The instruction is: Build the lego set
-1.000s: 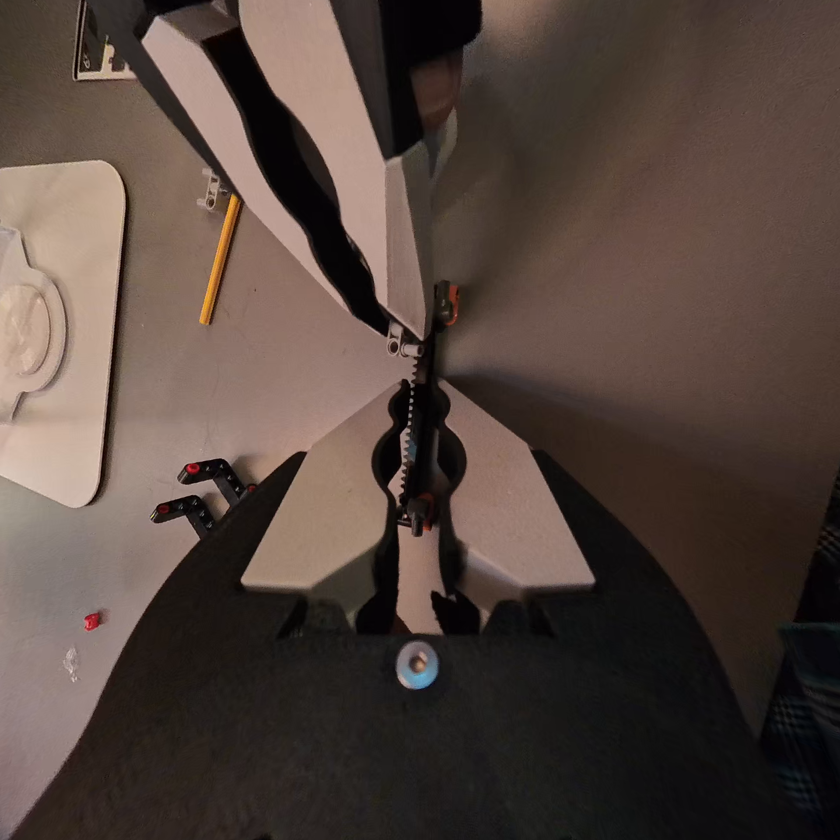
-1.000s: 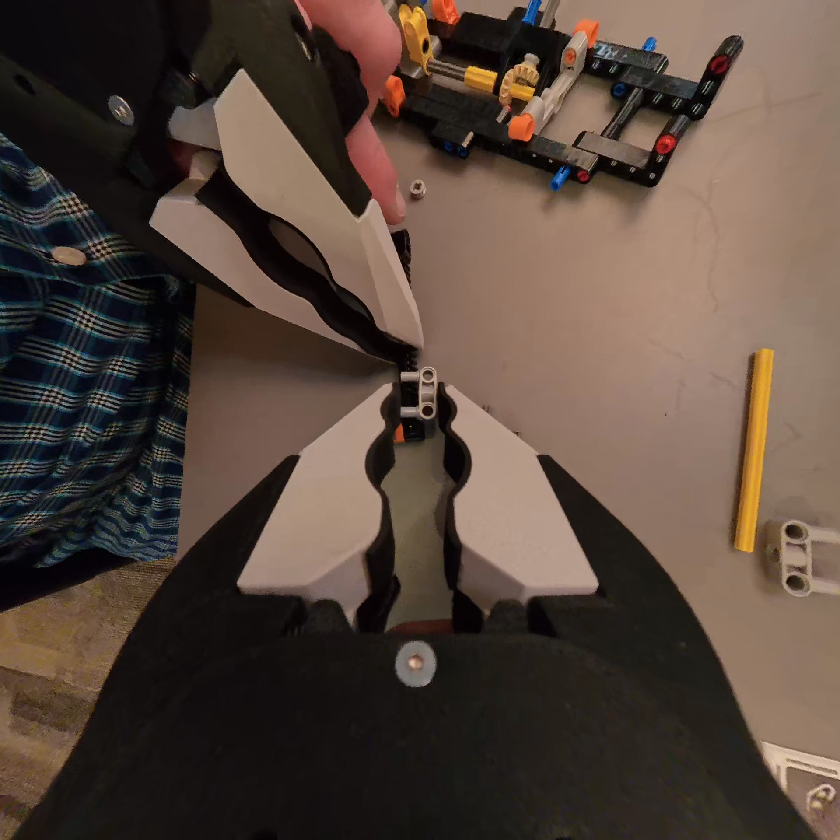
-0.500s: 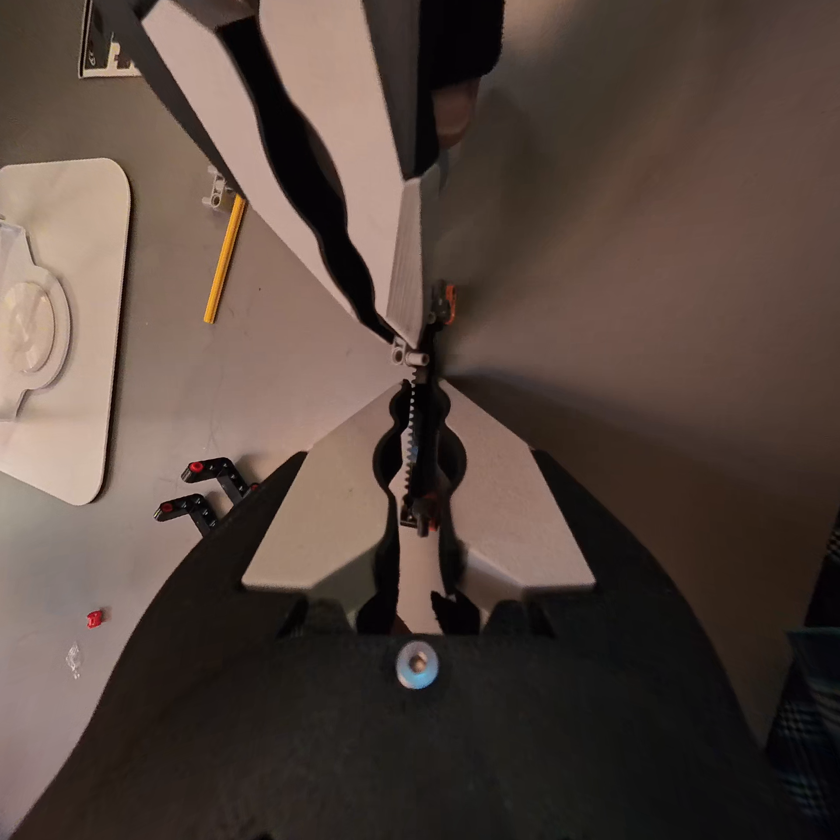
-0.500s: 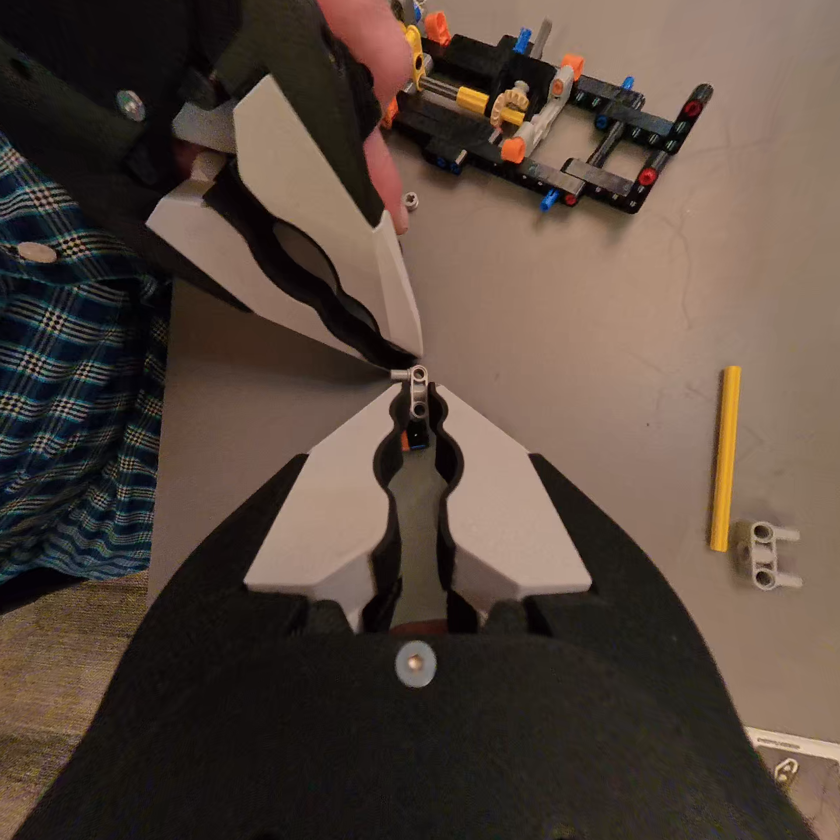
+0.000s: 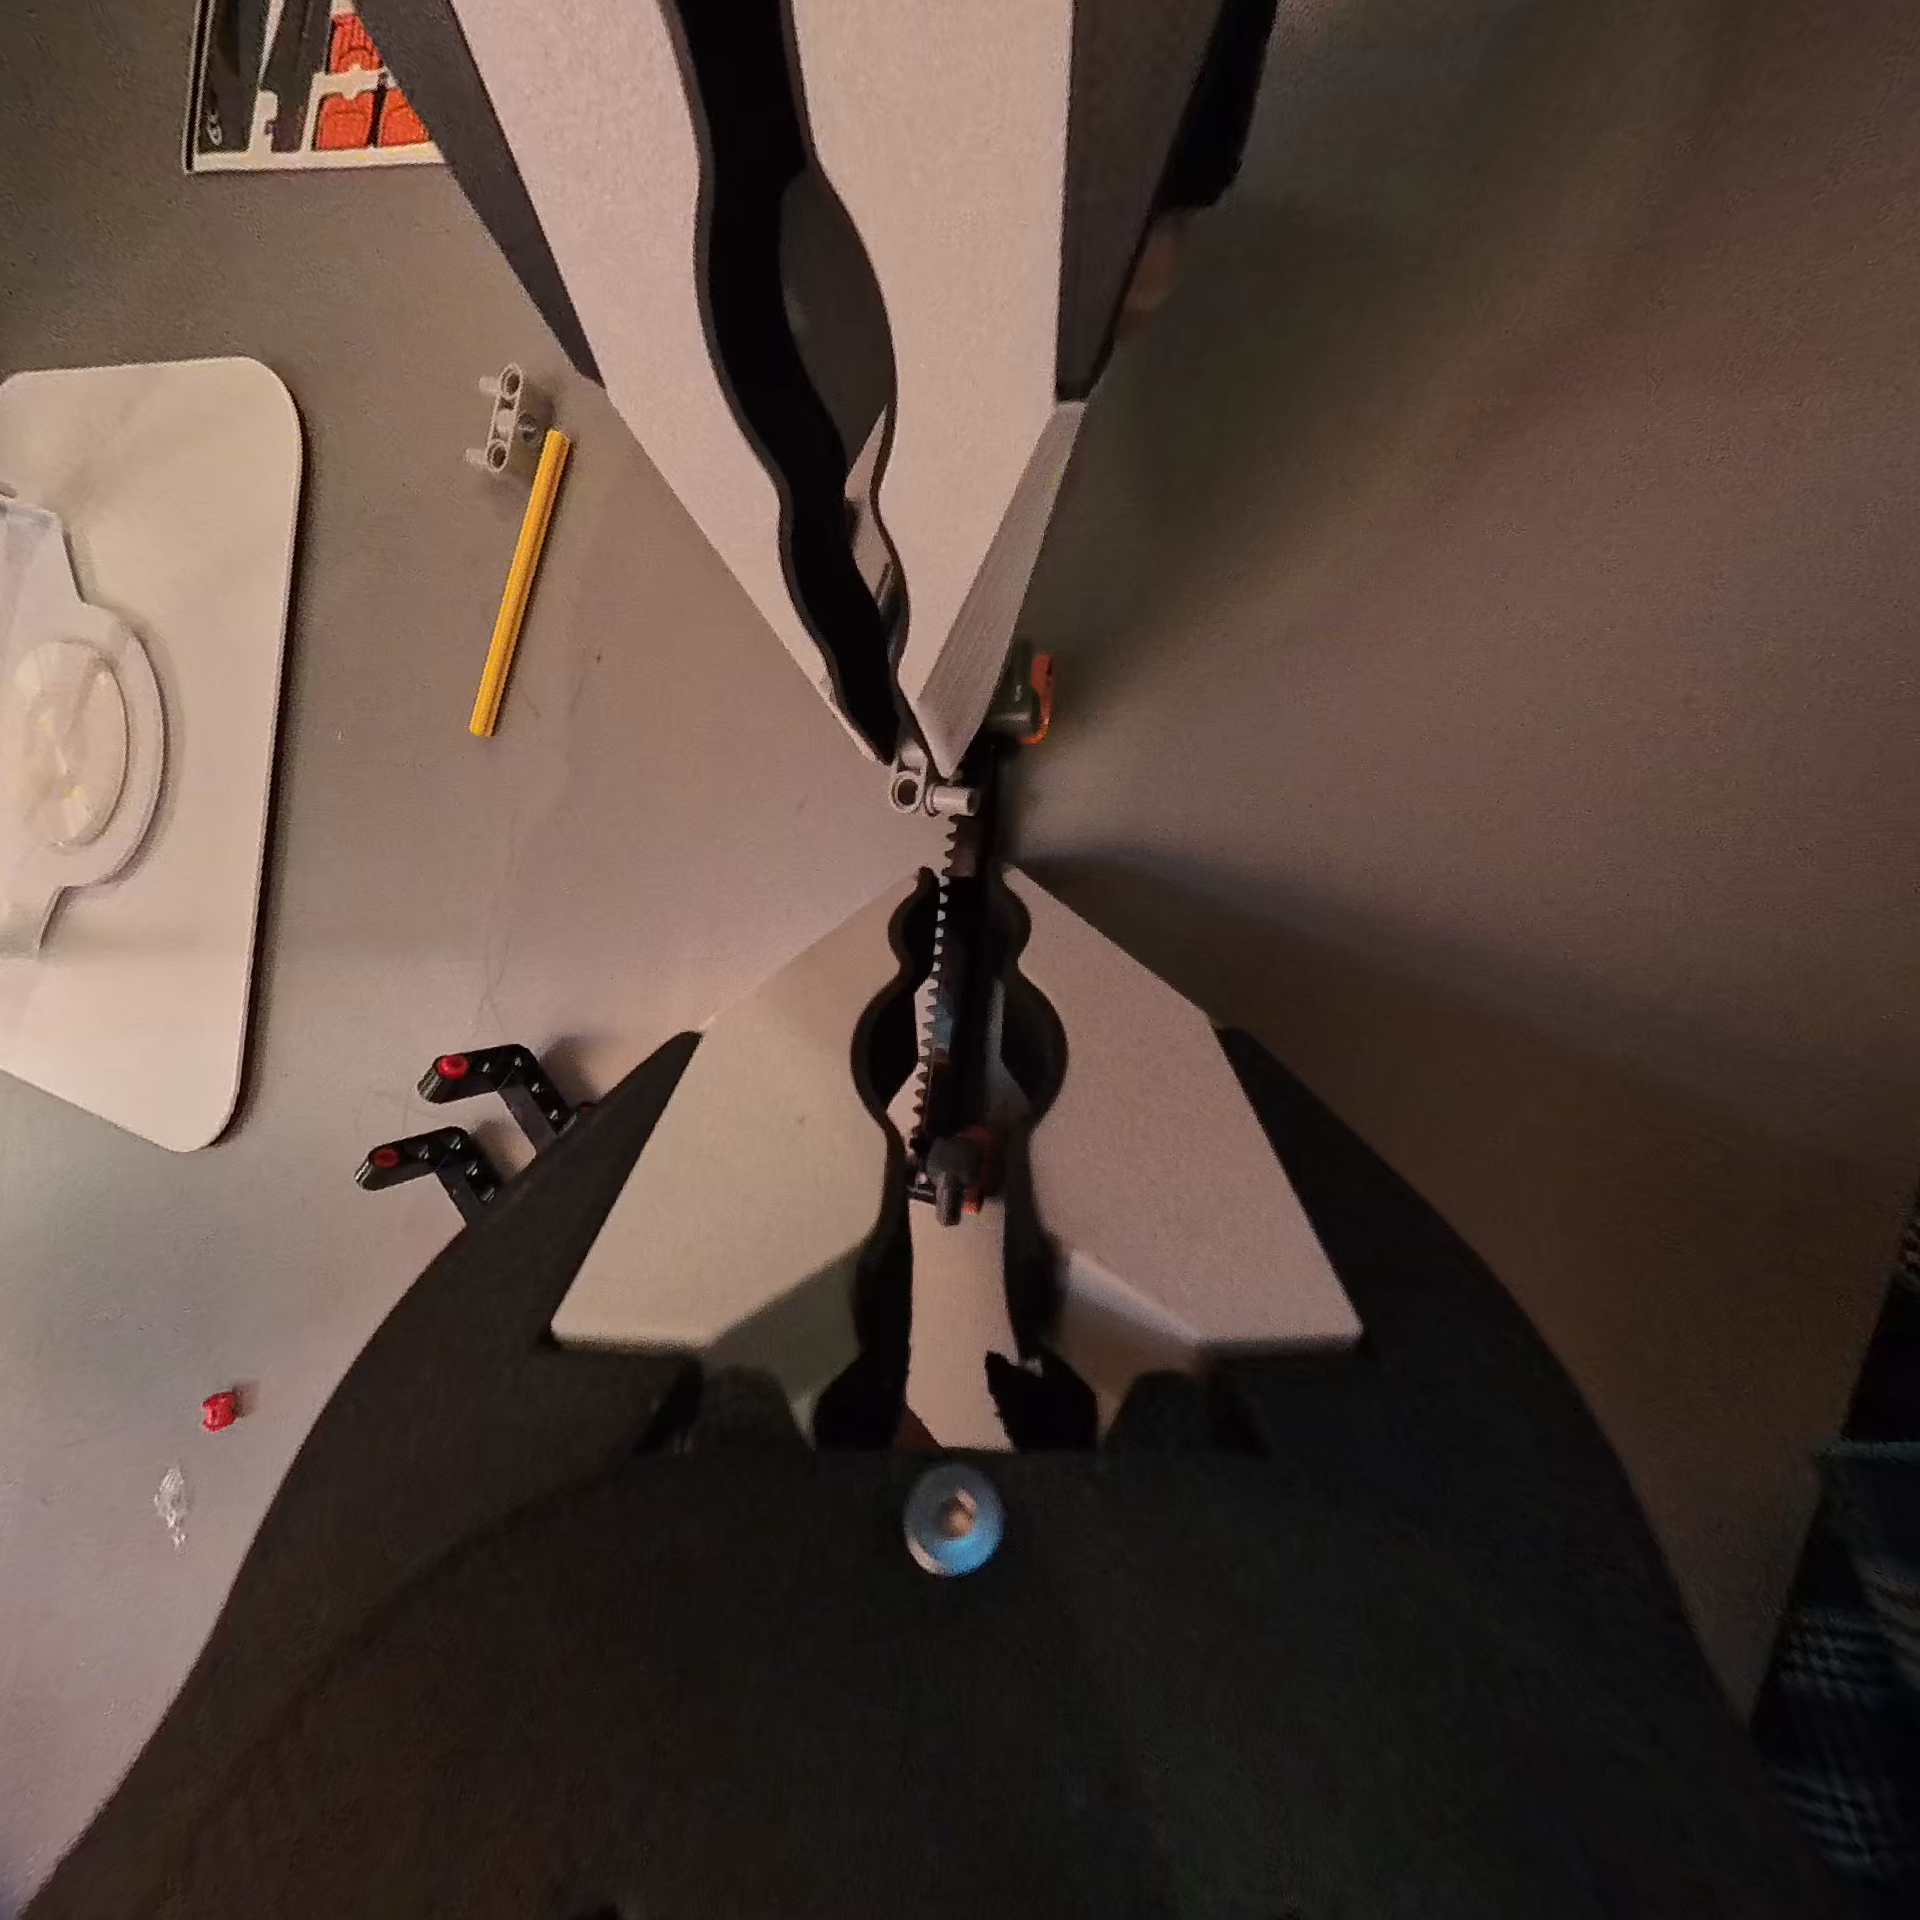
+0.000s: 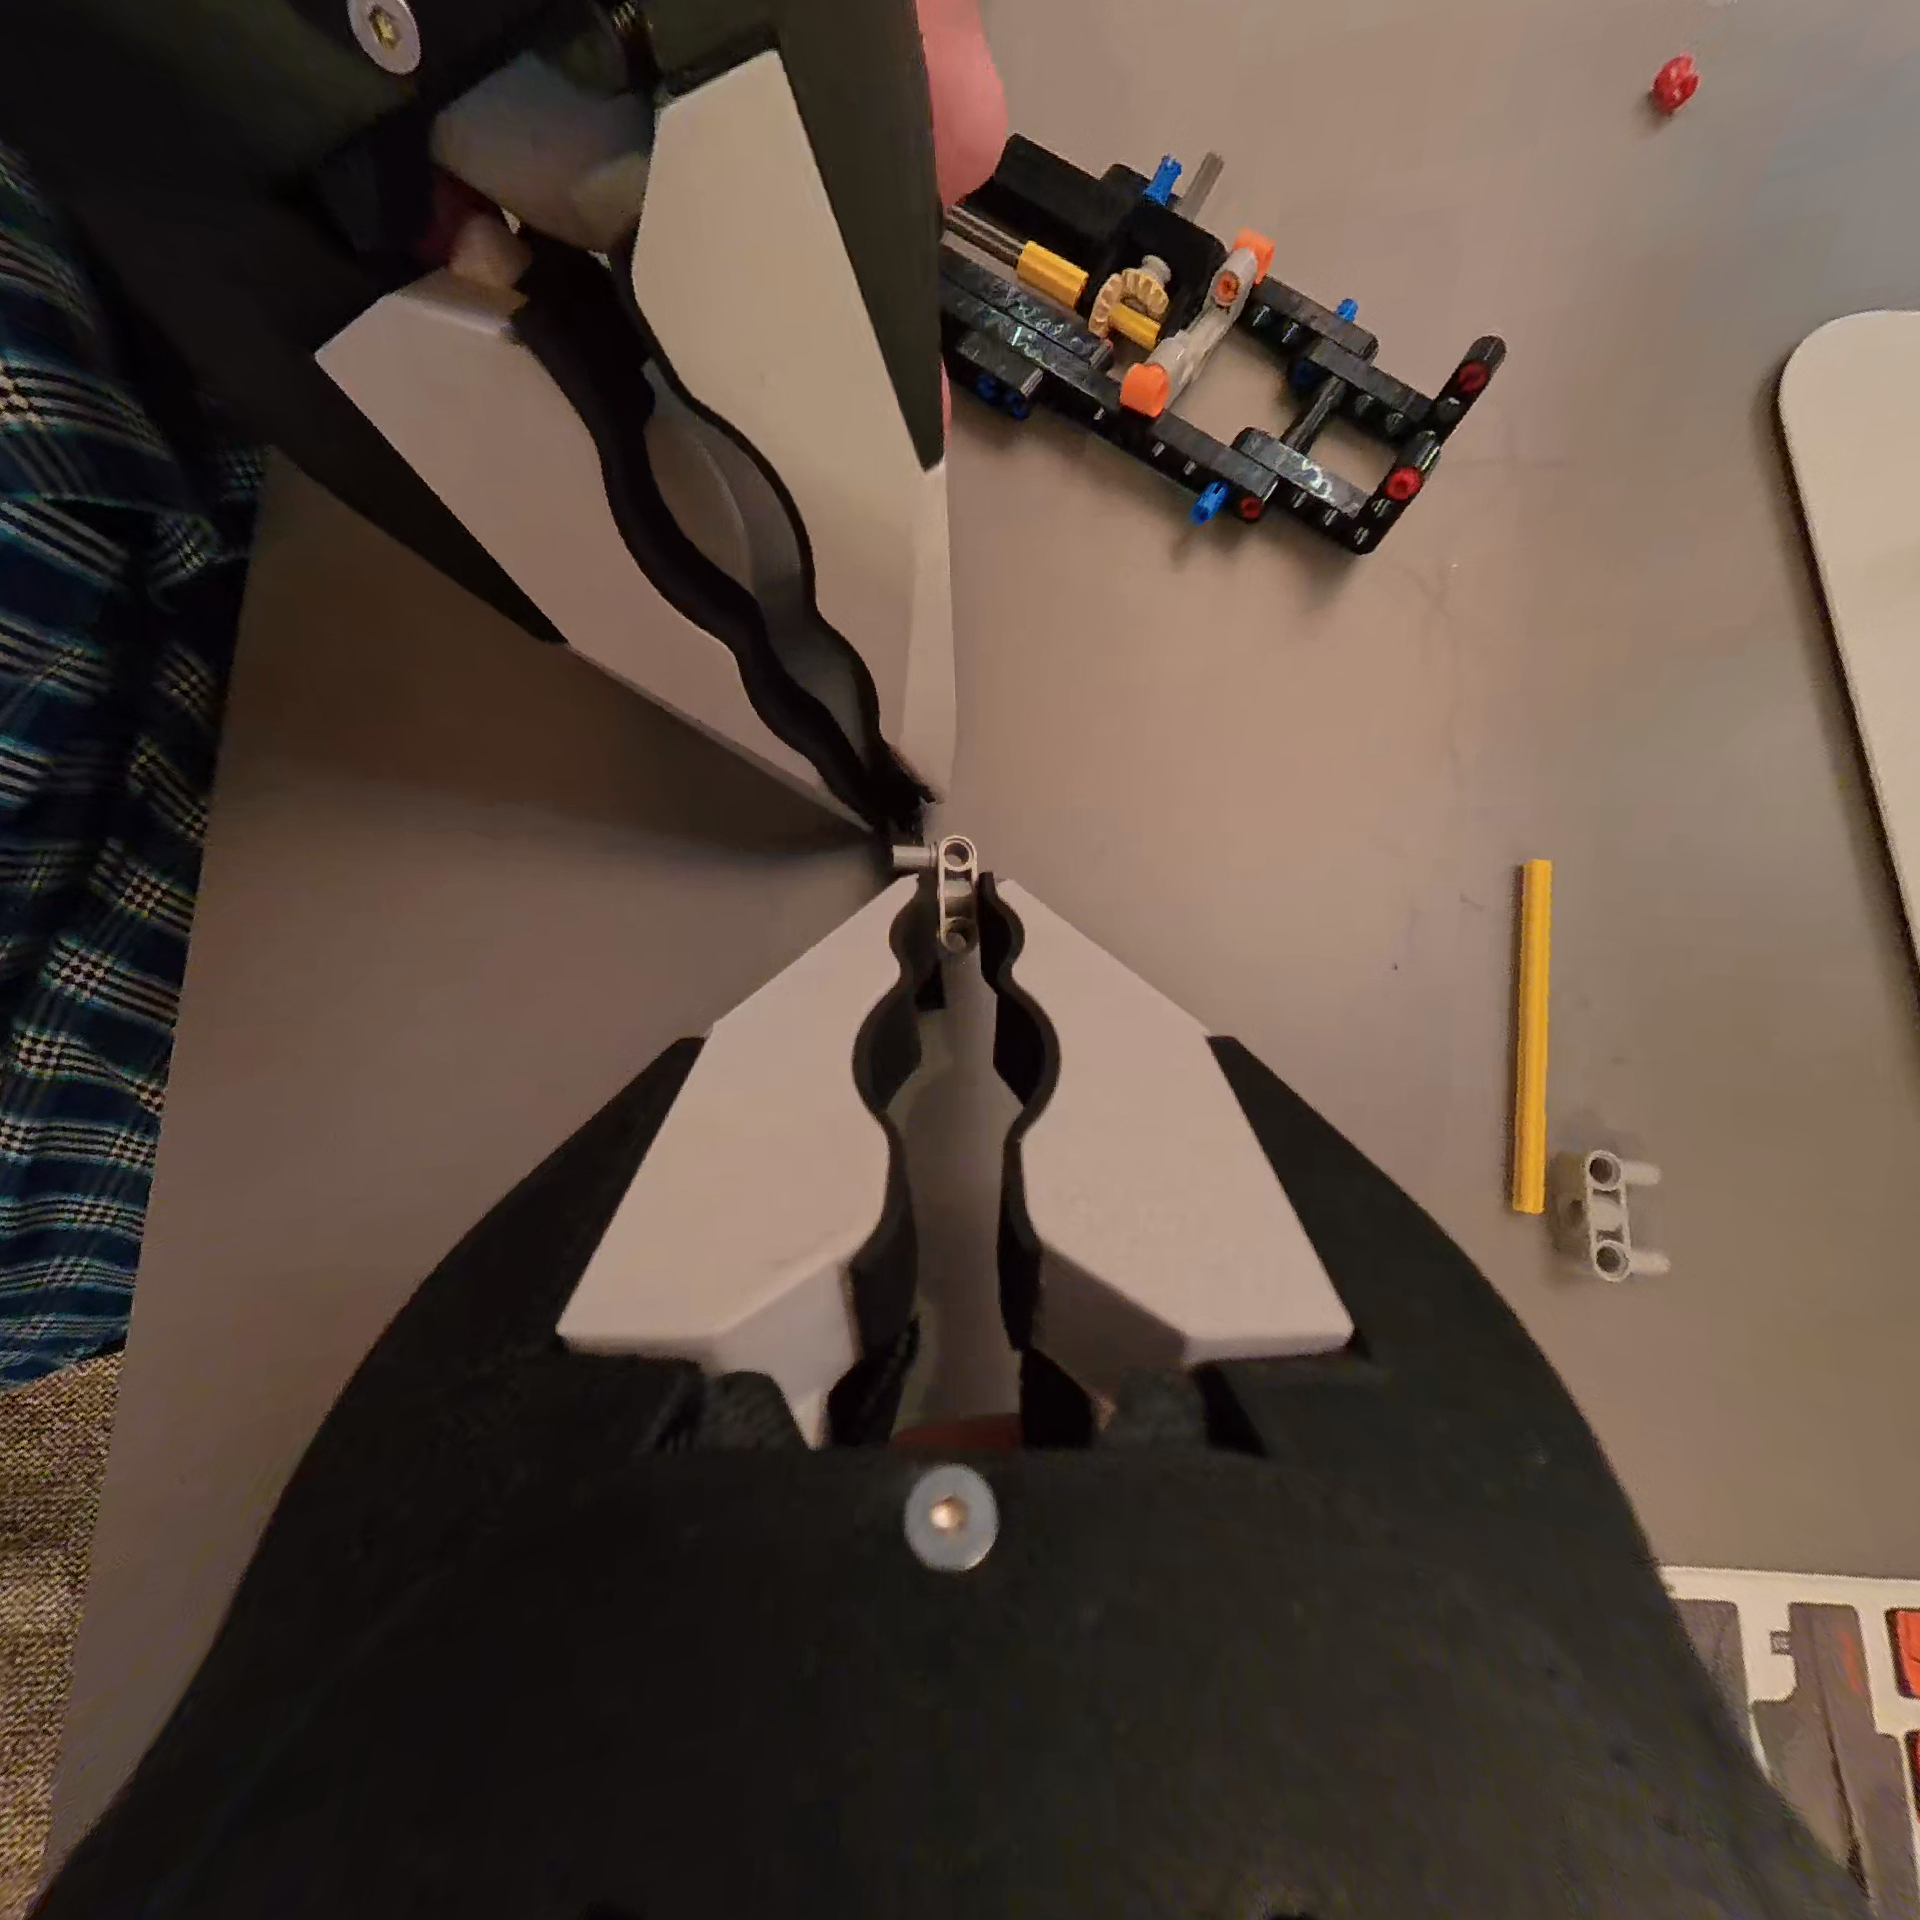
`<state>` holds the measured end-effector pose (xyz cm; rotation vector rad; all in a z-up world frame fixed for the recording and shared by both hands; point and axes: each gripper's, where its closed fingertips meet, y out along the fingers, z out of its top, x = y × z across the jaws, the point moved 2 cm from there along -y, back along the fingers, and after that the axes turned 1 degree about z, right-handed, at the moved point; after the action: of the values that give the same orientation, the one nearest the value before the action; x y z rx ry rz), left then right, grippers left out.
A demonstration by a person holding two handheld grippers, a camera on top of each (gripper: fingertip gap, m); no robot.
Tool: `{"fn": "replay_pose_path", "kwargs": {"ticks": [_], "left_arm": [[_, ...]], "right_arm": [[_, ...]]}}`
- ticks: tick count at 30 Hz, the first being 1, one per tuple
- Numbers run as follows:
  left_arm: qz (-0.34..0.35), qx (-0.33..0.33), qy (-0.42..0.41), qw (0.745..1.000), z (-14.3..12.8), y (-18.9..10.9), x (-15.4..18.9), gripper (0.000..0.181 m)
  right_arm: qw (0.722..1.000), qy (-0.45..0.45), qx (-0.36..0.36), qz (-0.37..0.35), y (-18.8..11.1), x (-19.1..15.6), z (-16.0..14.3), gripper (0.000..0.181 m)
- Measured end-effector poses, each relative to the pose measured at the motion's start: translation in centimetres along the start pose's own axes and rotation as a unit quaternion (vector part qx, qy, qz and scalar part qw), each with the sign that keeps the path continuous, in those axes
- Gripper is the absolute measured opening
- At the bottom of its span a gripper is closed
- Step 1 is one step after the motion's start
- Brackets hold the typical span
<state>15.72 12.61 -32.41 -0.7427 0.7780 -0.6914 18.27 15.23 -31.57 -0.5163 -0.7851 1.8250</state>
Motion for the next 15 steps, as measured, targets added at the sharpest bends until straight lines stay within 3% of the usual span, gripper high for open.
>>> {"fn": "replay_pose_path", "kwargs": {"ticks": [8, 15], "left_arm": [[0.019, 0.008, 0.005, 1.0, 0.4, -0.1, -0.5, 0.025], [0.016, 0.019, 0.041, 0.999, 1.2, 0.5, -0.2, 0.019]], "right_arm": [[1.0, 0.0, 0.005, 0.002, 0.2, -0.4, 0.1, 0.005], [1.0, -0.003, 0.007, 0.001, 0.2, -0.6, 0.2, 0.005]]}}
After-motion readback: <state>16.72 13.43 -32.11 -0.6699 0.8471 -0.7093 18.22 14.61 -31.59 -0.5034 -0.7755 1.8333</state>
